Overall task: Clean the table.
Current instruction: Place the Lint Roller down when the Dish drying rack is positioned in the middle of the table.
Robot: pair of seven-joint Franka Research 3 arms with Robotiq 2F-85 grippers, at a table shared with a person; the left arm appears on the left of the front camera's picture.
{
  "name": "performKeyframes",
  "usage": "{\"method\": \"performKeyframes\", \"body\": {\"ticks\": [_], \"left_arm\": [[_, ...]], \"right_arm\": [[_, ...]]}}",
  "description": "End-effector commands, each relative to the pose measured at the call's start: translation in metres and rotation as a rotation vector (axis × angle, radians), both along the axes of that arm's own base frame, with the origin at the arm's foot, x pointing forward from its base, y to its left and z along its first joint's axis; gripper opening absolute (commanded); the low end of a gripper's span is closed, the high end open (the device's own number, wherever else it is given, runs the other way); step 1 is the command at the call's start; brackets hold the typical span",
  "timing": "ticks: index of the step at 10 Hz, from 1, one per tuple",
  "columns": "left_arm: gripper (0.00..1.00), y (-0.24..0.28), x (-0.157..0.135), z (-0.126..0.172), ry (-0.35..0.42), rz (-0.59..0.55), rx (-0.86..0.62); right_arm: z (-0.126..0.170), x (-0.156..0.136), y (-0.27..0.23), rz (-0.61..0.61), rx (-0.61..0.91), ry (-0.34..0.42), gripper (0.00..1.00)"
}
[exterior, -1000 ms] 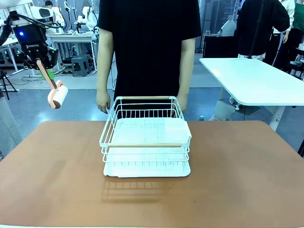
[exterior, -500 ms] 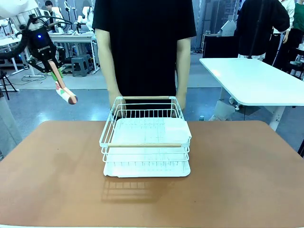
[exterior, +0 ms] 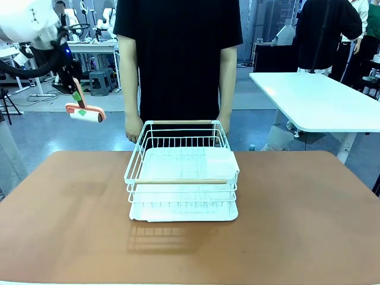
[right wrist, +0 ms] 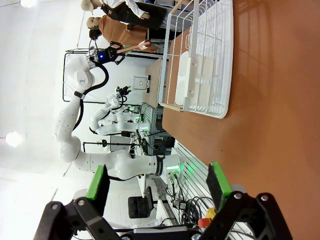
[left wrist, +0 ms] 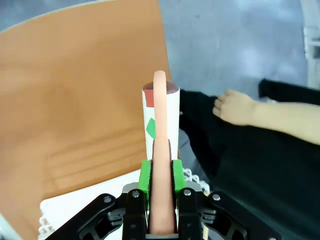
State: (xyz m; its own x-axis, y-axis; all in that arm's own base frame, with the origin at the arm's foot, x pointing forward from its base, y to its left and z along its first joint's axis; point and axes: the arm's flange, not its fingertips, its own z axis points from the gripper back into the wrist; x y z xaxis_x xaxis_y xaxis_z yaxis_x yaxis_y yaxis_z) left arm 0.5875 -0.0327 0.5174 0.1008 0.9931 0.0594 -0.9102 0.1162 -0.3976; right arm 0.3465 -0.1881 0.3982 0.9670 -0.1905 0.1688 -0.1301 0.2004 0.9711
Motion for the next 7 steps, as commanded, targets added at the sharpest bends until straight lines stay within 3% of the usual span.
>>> {"method": "performKeyframes", "body": {"ticks": [1,3,7], "left_arm": [[0.21,-0.011,0.007,-0.015,-0.02,0.009,0.047],[0.21,-0.001,0.017,-0.039,0.035,-0.079,0.005],[0.21,0.013,0.029,-0.093,0.109,-0.084,-0.076]], "right_arm": [[0.002,-0.001,0.001,-0.001,0.012,-0.017,1.0],[0.002,-0.001,0.001,-0.001,0.012,-0.017,1.0],[0.002,-0.001,0.001,-0.001,0.012,-0.017,1.0]]}}
